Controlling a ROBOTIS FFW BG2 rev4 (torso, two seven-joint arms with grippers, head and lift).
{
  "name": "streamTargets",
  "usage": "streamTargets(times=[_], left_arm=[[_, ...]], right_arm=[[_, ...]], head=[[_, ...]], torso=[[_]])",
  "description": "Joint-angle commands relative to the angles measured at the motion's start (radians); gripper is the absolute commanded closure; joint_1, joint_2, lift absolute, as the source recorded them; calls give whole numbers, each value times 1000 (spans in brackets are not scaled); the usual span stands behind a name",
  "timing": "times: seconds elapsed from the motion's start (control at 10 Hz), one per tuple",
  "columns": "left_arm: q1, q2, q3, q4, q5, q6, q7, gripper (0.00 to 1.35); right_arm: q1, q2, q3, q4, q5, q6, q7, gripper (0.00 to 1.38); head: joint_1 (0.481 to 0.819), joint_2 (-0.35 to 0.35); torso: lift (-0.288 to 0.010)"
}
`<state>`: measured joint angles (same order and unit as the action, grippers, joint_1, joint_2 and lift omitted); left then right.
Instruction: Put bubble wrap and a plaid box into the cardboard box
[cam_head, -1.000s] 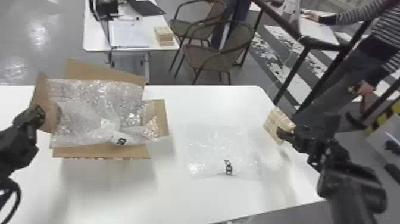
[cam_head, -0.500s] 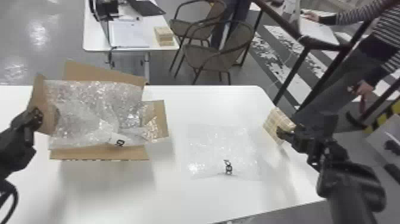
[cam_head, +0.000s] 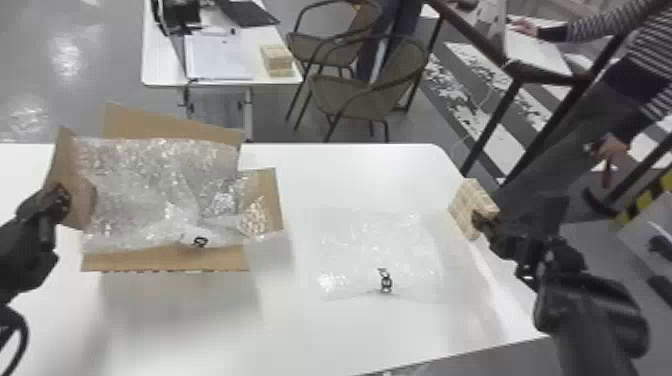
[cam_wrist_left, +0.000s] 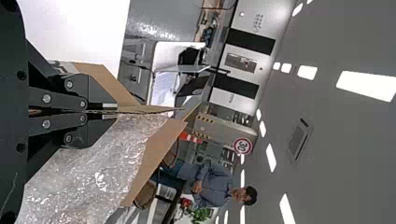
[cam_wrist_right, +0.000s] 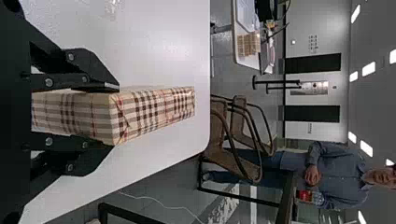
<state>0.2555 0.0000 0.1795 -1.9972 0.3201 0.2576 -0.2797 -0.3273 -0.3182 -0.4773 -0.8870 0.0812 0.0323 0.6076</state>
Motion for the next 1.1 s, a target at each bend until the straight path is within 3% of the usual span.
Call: streamTargets(times=[0.0,0.2,0.3,0.5,0.8,1.0], left_arm=[[1,-3,0,1,2,-1,-1,1217],[-1,-3,0,3,0,-1,-4,1217],[-1,-3,-2,3,2,-3,-4,1217],[-1,-3,0,5,2,-4,-6,1217],[-4,-3,-6,11,4,-3,-7,1217],[-10,-3,-12,15,5,-4,-9,1217]], right_arm=[[-6,-1,0,2,-26,0,-2,1122],[19,-1,11,-27,-67,3,-2,1122],[62,5,22,-99,-118,43,-3,1122],[136,45,57,-374,-167,172,-6,1122],[136,54,235,-649,-314,371,-5,1122],[103,64,347,-722,-403,472,-6,1122]], head=[[695,-254],[695,-254],[695,-254],[695,-242],[695,-165],[662,-76]], torso=[[-103],[-103],[-103],[-103],[-103],[-103]])
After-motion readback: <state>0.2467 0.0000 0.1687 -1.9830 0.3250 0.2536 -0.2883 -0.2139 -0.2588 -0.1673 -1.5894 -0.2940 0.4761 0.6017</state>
